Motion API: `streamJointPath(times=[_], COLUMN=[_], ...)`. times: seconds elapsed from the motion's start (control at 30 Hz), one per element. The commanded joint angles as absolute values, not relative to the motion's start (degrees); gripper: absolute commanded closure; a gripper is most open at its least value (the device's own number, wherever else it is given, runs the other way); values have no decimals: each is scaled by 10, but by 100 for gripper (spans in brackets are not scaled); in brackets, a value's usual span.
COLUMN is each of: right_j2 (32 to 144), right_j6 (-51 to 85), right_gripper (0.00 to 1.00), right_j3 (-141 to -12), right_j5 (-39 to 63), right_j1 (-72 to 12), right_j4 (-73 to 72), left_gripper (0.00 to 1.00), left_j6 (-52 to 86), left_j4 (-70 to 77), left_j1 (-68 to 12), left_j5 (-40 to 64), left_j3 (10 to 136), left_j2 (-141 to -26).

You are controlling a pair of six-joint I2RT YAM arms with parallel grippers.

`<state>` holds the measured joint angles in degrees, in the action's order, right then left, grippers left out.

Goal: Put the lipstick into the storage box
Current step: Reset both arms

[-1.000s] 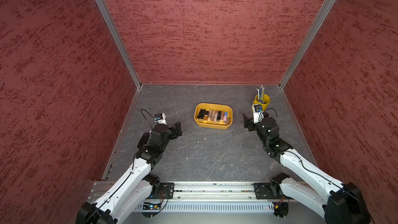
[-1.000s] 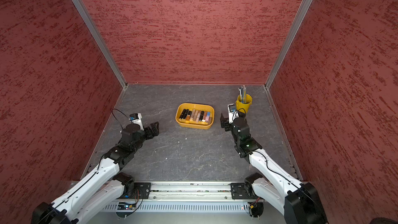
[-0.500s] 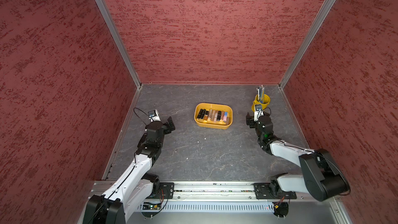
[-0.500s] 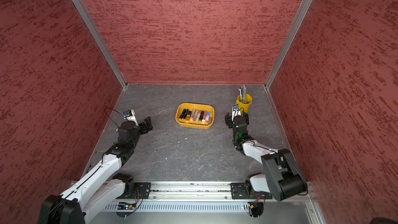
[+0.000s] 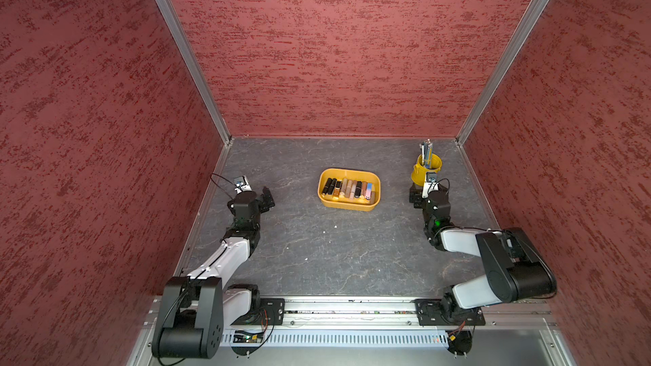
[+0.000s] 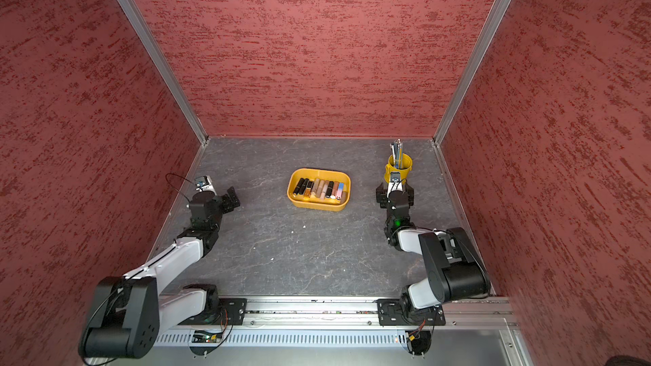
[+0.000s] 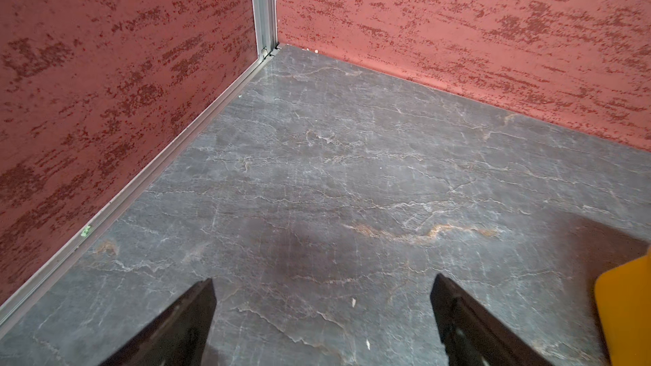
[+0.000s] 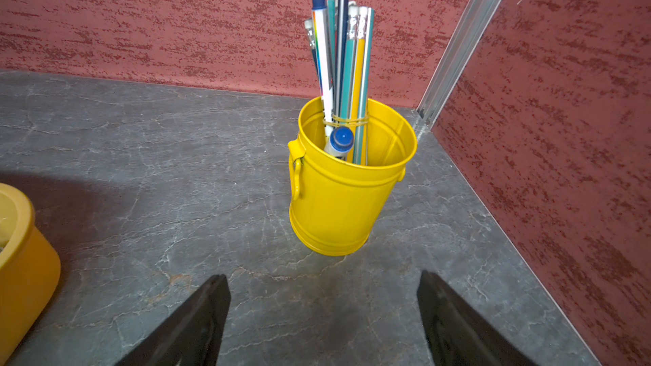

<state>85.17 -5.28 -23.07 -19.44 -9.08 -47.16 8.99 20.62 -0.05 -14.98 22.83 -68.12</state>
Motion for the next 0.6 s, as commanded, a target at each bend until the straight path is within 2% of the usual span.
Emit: streamJointPath(times=[0.0, 0.23, 0.57], right_j2=[852, 849, 847], right_j6=[-40, -40, -48], right_gripper=[13, 13, 13], right_j3=[-225, -211, -169], right_j5=[-180, -172, -145], right_j1=[-85, -82, -82], right_j4=[-502, -523, -596], left_gripper=[0, 0, 0], left_j6=[54, 30, 18], left_j4=[302, 362, 528], left_j1=[10, 20, 17], left_j5=[-126, -77, -36], left_j3=[231, 260, 202], left_j2=[-723, -803, -865])
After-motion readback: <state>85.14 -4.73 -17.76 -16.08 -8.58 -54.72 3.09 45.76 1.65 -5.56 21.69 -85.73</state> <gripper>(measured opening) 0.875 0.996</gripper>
